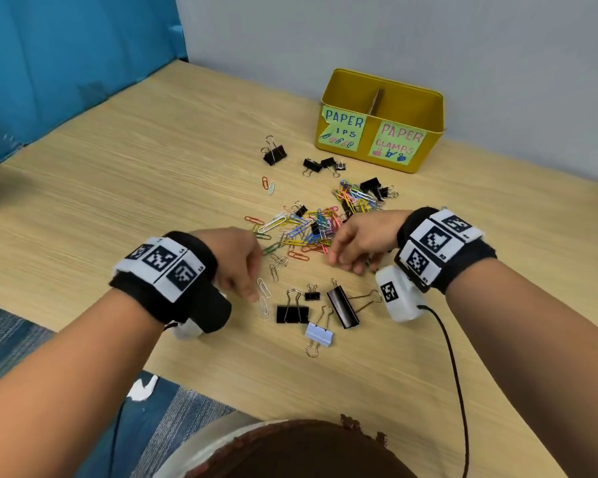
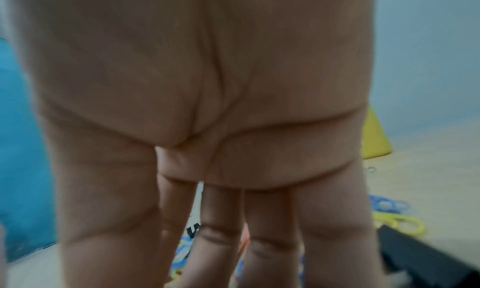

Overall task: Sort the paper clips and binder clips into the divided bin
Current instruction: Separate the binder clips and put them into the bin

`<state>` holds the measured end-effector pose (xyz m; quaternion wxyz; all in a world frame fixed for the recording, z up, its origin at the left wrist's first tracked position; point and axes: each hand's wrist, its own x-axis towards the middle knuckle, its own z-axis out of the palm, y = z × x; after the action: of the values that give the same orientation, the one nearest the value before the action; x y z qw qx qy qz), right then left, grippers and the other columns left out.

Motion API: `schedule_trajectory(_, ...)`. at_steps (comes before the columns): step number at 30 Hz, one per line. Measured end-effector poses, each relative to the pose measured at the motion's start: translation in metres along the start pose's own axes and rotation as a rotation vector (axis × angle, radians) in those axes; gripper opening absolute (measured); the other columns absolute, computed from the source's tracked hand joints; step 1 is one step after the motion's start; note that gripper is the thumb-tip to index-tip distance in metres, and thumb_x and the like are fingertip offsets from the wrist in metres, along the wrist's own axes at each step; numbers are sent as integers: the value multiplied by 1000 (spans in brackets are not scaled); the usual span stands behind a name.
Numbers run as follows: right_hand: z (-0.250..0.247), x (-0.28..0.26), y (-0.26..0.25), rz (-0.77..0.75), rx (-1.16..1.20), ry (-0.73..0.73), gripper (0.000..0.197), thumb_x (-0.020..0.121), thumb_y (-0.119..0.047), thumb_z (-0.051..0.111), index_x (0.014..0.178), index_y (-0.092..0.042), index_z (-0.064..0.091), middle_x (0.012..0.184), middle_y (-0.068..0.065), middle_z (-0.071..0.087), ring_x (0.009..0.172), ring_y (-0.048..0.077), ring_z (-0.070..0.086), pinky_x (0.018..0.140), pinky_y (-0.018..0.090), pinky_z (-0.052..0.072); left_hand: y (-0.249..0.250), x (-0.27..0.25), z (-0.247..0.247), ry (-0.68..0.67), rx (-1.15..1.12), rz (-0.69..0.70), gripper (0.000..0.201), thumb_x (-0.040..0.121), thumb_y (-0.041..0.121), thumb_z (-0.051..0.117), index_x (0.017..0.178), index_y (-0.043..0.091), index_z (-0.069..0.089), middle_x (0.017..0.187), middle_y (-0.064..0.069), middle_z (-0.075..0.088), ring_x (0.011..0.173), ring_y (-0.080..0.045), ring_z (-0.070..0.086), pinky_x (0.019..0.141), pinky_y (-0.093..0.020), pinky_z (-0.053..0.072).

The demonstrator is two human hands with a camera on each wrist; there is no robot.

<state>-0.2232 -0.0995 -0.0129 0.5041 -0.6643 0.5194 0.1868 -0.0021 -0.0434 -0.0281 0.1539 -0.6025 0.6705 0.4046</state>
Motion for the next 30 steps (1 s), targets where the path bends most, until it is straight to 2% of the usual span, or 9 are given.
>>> schedule_trajectory(3, 11, 10, -7, -19, 44, -22, 19, 88, -1, 55, 89, -16, 66, 69, 4, 57, 57, 13, 53, 44, 20, 44, 0, 6, 4, 1, -9, -18, 31, 65, 8, 82, 65, 16, 52, 60, -6, 60, 39, -11, 51, 41, -17, 40)
schedule_trajectory(7, 11, 20, -15, -119, 76, 124, 18, 89, 1, 51, 101, -11, 60, 61, 9, 48, 49, 20, 42, 42, 23, 39, 4, 18, 2, 147, -60, 46, 29, 71, 0, 73, 65, 16, 49, 71, -17, 60, 54, -24, 54, 52, -30, 47)
schedule_trajectory(9, 4, 18, -13, -129, 62, 187, 17, 88, 1, 51, 87, -13, 60, 60, 8, 51, 47, 18, 46, 43, 22, 40, 6, 15, -3, 229, -66, 85, 28, 71, 5, 74, 63, 17, 50, 70, -16, 62, 57, -24, 54, 56, -34, 49)
schedule_trajectory(13, -12, 2, 3, -32, 1, 149, 19, 86, -1, 58, 76, -17, 60, 62, 3, 60, 45, 6, 57, 40, 16, 43, 12, 0, 4, 66, 77, 108, 34, 62, 32, 84, 62, 17, 53, 59, -2, 57, 54, -18, 50, 53, -25, 42)
schedule_trajectory(16, -19, -10, 14, 100, -101, 49, 11, 84, -2, 63, 77, -10, 65, 59, 0, 66, 44, 4, 62, 39, 11, 45, 16, 4, 19, 50, 284, 85, 42, 60, 37, 83, 59, 22, 44, 59, 7, 47, 65, -16, 48, 61, -25, 38)
schedule_trajectory(20, -14, -12, 17, 188, -162, -2, 16, 84, -8, 65, 97, 1, 69, 64, 3, 65, 51, 9, 61, 44, 13, 49, 12, 18, 4, 152, 227, 64, 37, 66, 33, 80, 57, 22, 46, 62, 5, 51, 72, -18, 52, 60, -25, 39)
schedule_trajectory(25, -4, 4, 5, 19, -49, 236, 16, 83, -5, 62, 72, -16, 63, 63, 3, 59, 50, 11, 53, 40, 15, 44, 12, 24, -17, 345, 170, 69, 34, 73, 38, 75, 59, 22, 48, 66, 3, 53, 73, -19, 52, 64, -26, 37)
schedule_trajectory(28, -8, 7, 0, -50, -76, 401, 13, 81, -3, 64, 74, -14, 63, 66, 3, 61, 50, 11, 54, 42, 18, 47, -1, 11, -35, 440, 90, 20, 21, 72, 24, 78, 83, 13, 64, 82, -1, 56, 69, -18, 50, 58, -22, 37)
schedule_trajectory(30, -12, 8, -2, -58, -131, 486, 11, 80, -3, 65, 78, -14, 63, 69, 2, 60, 52, 10, 53, 42, 17, 47, -13, 2, -38, 361, 53, -86, 31, 71, 15, 77, 99, 13, 62, 91, -2, 55, 63, -16, 50, 51, -20, 41)
